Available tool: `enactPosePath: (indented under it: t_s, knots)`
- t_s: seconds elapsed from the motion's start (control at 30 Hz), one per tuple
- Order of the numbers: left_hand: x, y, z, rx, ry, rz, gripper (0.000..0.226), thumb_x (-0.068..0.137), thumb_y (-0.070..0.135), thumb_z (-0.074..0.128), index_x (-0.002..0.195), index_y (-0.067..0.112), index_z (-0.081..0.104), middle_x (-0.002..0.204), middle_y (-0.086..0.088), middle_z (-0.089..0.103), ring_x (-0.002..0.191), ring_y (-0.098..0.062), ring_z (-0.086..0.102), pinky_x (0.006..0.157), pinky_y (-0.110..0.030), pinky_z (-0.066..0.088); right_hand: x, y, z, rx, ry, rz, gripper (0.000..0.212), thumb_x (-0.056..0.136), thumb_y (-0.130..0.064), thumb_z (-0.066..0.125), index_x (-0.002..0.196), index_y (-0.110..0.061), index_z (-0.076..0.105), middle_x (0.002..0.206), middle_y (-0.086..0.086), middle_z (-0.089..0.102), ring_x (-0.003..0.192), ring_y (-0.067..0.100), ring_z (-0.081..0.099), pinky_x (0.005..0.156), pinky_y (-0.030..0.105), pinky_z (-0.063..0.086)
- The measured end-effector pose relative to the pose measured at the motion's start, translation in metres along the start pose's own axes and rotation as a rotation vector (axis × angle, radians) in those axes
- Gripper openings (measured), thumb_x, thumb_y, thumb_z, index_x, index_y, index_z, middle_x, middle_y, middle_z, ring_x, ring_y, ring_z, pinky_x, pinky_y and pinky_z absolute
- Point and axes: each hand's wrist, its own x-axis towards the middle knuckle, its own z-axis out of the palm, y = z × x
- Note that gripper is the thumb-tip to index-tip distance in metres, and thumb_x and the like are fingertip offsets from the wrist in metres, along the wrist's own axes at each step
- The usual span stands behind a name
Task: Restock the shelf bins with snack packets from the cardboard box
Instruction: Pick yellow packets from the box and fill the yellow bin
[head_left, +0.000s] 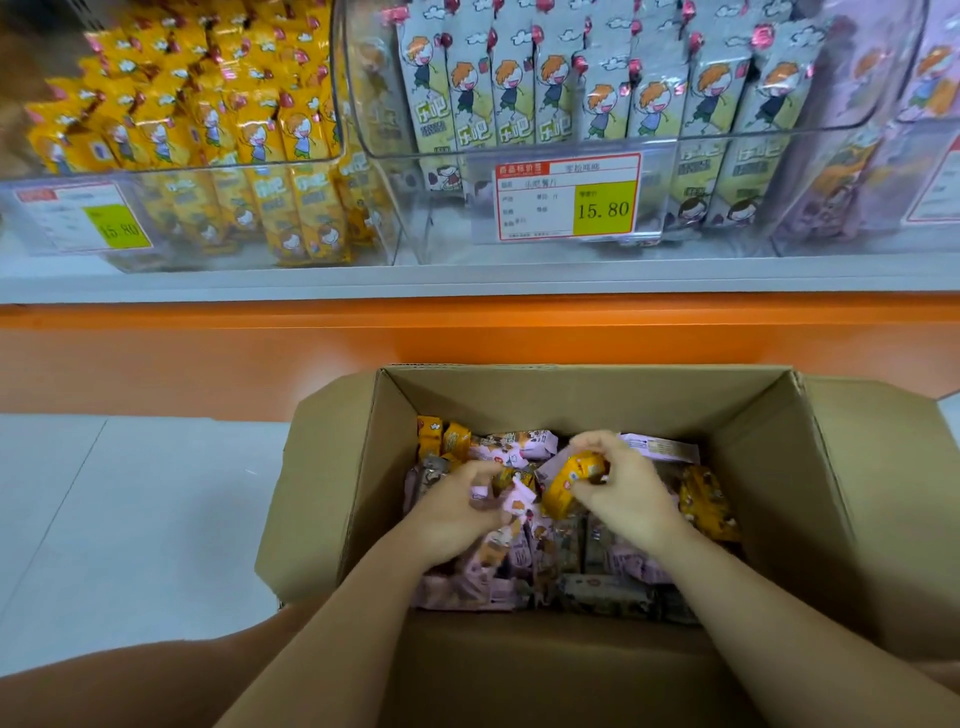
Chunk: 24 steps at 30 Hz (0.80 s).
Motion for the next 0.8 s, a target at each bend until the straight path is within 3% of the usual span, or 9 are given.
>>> enactPosePath:
  t_s: [0.07,0.13,0.27,0.37,0.43,0.6,0.7,0.8]
  knots:
    - [0.004,0.002,0.007,-0.007,-0.030,-0.012,0.056,0.091,0.012,0.063,0.141,0.021,0.040,0.144,-0.001,0.043,0.120,-0.012,0.050,0.104,-0.031,0.042,0.003,0.003,-0.005,0.056,0.044,-0.006,0.036,0.082,0.001,0.061,0.107,-0.024,0.054,0.092,0.008,0.062,0.073,0.021,0.054,0.062,0.030,0.043]
    - [0.010,0.004,0.010,0.137,0.023,-0.008,0.050,0.094,0.008,0.056,0.140,0.020,0.042,0.143,-0.002,0.044,0.119,-0.014,0.052,0.101,-0.031,0.044,0.003,0.006,-0.008,0.085,0.061,0.001,0.036,0.080,0.003,0.062,0.104,-0.024,0.058,0.088,0.015,0.064,0.070,0.028,0.055,0.059,0.035,0.045]
    - [0.019,-0.001,0.002,0.760,0.330,-0.002,0.049,0.095,0.011,0.050,0.139,0.029,0.041,0.141,0.000,0.042,0.125,-0.024,0.042,0.098,-0.039,0.044,0.001,0.011,-0.010,0.117,0.048,-0.001,0.037,0.080,0.006,0.063,0.096,-0.027,0.058,0.085,0.010,0.062,0.068,0.019,0.053,0.058,0.027,0.041]
    - [0.023,-0.011,-0.007,0.989,0.258,-0.088,0.059,0.093,0.014,0.052,0.146,0.028,0.030,0.151,0.002,0.029,0.138,-0.026,0.022,0.110,-0.046,0.025,0.001,0.011,-0.011,0.121,0.051,-0.022,0.040,0.079,0.009,0.062,0.087,-0.030,0.059,0.085,0.000,0.061,0.079,0.017,0.057,0.062,0.016,0.043]
    - [0.024,-0.013,-0.010,1.084,0.203,-0.133,0.062,0.093,0.015,0.052,0.148,0.024,0.024,0.150,-0.001,0.031,0.138,-0.027,0.020,0.111,-0.045,0.022,0.001,0.009,-0.011,0.152,0.050,-0.013,0.039,0.079,0.011,0.062,0.084,-0.028,0.060,0.085,-0.004,0.061,0.081,0.012,0.057,0.065,0.009,0.044]
    - [0.027,-0.009,-0.011,1.146,0.106,-0.172,0.057,0.091,0.032,0.059,0.143,0.023,0.036,0.145,-0.003,0.039,0.139,-0.030,0.020,0.113,-0.045,0.018,0.003,0.009,-0.011,0.234,0.007,0.024,0.035,0.080,0.011,0.062,0.094,-0.021,0.061,0.083,-0.002,0.063,0.077,0.009,0.058,0.067,0.014,0.045]
    - [0.024,-0.007,-0.014,1.004,0.114,-0.118,0.048,0.089,0.043,0.061,0.132,0.027,0.048,0.138,0.001,0.045,0.136,-0.028,0.024,0.111,-0.044,0.021,0.004,0.008,-0.011,0.223,-0.012,0.023,0.035,0.081,0.010,0.062,0.096,-0.021,0.061,0.082,-0.001,0.063,0.075,0.008,0.056,0.067,0.017,0.044]
    - [0.020,-0.005,-0.017,0.794,0.149,-0.020,0.024,0.090,0.036,0.060,0.112,0.028,0.054,0.125,0.006,0.052,0.129,-0.022,0.030,0.106,-0.040,0.024,0.005,0.006,-0.011,0.197,-0.004,0.004,0.036,0.079,0.013,0.061,0.094,-0.020,0.061,0.088,0.011,0.065,0.079,0.019,0.058,0.073,0.036,0.049]
